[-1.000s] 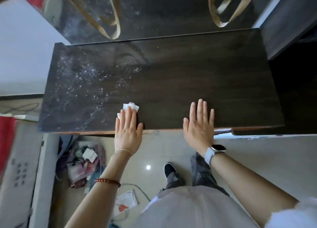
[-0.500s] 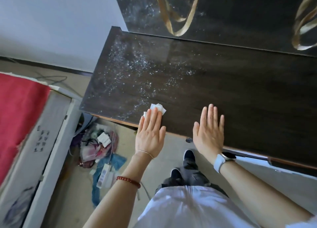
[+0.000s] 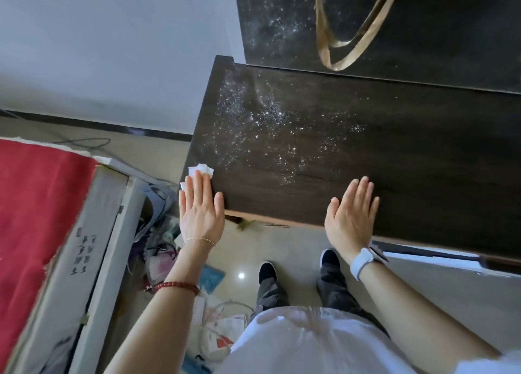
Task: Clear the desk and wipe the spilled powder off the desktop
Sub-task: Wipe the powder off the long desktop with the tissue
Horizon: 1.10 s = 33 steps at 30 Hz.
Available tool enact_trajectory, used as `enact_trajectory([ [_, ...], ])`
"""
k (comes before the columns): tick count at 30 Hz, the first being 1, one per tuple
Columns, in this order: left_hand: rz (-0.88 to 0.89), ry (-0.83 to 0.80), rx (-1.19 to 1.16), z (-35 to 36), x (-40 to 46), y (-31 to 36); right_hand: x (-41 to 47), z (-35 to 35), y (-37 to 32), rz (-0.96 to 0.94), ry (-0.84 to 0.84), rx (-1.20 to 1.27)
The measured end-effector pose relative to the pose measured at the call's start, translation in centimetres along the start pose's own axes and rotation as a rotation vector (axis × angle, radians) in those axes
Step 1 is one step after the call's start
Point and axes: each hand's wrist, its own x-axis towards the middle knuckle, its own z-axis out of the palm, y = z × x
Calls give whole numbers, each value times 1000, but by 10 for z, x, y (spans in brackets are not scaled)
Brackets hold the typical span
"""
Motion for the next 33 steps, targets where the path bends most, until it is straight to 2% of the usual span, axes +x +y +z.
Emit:
enact_trajectory([
  [6, -56, -4, -103, -6, 19, -13, -1, -1, 1, -11, 3, 9],
  [12, -112, -10, -115, -8, 29, 13, -1, -2, 6, -31, -14, 32],
  [15, 202, -33, -76, 6, 16, 72, -1, -3, 12, -71, -2, 68],
  [17, 438, -141, -87, 19, -9, 119, -3, -6, 17, -91, -27, 122],
  [19, 562, -275, -56, 25, -23, 145, -4, -10, 26, -98, -21, 154],
  [21, 596, -294, -21, 20, -17, 141, -4, -13, 34, -89, -10, 117],
  [23, 533, -247, -6, 13, -5, 115, -3, -13, 37, -100, -11, 61],
  [27, 187, -115, -19, -10, 29, 36, -2, -10, 33, -68, -4, 22],
  [29, 46, -102, -40, -23, 46, 10, -1, -10, 32, -61, -2, 11],
  [31, -38, -113, -63, -27, 57, 8, -1, -9, 33, -63, -6, -3],
  [33, -50, -78, -64, -21, 61, 28, -1, -9, 34, -62, -3, -7],
])
